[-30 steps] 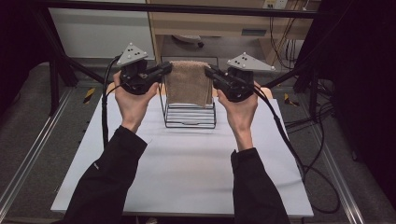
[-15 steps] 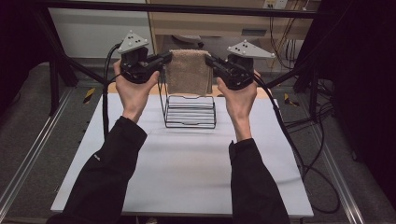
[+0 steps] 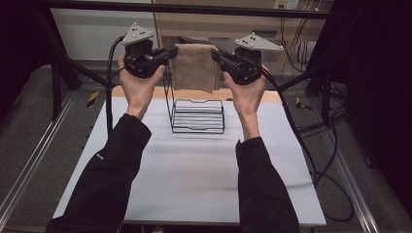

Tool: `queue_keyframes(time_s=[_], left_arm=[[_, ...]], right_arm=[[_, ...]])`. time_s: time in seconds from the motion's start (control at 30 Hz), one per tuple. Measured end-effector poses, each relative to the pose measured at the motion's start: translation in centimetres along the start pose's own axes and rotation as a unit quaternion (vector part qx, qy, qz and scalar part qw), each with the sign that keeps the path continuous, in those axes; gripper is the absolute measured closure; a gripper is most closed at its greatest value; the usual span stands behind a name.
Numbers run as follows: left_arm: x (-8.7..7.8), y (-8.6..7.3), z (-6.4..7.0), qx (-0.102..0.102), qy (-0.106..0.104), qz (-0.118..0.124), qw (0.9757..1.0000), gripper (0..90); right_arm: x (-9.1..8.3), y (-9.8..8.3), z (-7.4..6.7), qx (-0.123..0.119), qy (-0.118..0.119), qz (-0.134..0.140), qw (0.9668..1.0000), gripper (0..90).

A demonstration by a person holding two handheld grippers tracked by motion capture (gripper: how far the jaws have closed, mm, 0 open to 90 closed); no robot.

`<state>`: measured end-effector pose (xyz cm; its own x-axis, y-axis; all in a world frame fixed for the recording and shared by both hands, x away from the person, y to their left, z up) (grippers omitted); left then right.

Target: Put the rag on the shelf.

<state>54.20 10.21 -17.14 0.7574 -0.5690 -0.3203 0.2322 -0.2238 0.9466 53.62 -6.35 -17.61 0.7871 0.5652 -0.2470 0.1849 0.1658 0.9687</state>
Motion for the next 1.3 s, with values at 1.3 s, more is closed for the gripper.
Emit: queue_keyframes(time_s=[1.3], left_arm=[[4.5, 0.1, -3.3, -0.010, 0.017, -0.001, 0.9998, 85.5]], right_arm=[[4.7, 0.6, 2.8, -0.020, -0.022, -0.004, 0.9996, 83.7]])
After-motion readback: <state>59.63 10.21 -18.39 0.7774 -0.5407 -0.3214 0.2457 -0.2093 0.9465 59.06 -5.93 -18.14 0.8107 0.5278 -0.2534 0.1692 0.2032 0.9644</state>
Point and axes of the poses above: each handheld gripper's, and its own axes: x roughly forward along the jaws, y roughly out of its top, z roughly to its right, the point moved 8 cm from there along x, roughly forward along the jaws, and after that the axes turned 8 degrees about -z, right-handed, at the moved point
